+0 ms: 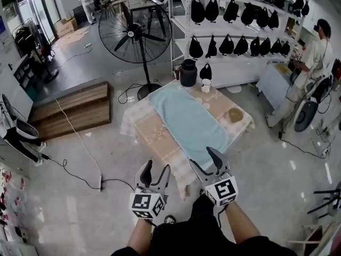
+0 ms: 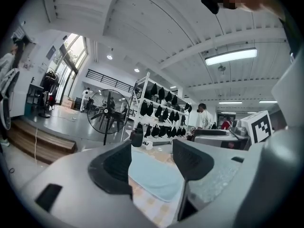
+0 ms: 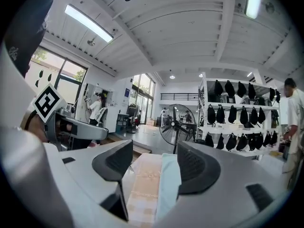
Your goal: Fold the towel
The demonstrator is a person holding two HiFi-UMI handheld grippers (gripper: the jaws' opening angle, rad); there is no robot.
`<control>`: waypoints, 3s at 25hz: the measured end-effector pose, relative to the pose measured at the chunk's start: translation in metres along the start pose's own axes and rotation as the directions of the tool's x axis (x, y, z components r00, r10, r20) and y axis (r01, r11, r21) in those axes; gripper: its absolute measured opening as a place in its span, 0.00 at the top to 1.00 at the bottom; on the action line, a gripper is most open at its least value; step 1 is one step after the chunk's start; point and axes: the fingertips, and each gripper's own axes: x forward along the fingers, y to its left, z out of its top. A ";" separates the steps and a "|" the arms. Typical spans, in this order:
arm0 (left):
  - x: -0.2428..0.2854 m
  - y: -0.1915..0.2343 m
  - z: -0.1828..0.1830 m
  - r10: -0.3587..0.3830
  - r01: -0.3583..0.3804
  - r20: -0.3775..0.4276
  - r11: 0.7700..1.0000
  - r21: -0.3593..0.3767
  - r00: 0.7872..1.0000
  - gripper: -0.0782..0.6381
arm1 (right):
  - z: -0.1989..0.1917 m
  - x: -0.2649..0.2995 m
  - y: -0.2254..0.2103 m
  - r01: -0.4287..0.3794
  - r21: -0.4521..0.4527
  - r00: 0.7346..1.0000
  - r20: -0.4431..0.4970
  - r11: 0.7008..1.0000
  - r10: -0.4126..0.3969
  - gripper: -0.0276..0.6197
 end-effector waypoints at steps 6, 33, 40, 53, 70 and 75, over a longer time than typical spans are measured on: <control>0.083 -0.014 -0.005 0.097 -0.098 -0.011 0.995 -0.017 0.995 0.54 | -0.014 0.041 -0.084 -0.112 -0.009 0.994 -0.012 0.994 0.112 0.54; 0.227 -0.060 -0.261 0.107 -0.229 -0.531 0.959 -0.168 0.841 0.54 | -0.265 0.072 -0.265 -0.183 0.115 0.873 -0.438 0.976 0.215 0.54; 0.231 -0.058 -0.323 0.102 -0.284 -0.670 0.944 -0.167 0.735 0.54 | -0.350 0.061 -0.296 -0.100 0.130 0.782 -0.603 0.986 0.158 0.54; 0.234 -0.051 -0.354 0.121 -0.350 -0.782 0.928 -0.130 0.611 0.54 | -0.417 0.053 -0.317 -0.064 0.193 0.645 -0.741 0.979 0.188 0.55; 0.210 -0.049 -0.359 0.142 -0.318 -0.811 0.946 -0.057 0.568 0.79 | -0.413 0.048 -0.279 -0.159 0.212 0.651 -0.712 0.964 0.264 0.89; 0.184 -0.037 -0.356 0.171 -0.358 -0.807 0.932 -0.053 0.565 0.83 | -0.401 0.042 -0.249 -0.194 0.216 0.664 -0.690 0.957 0.290 0.89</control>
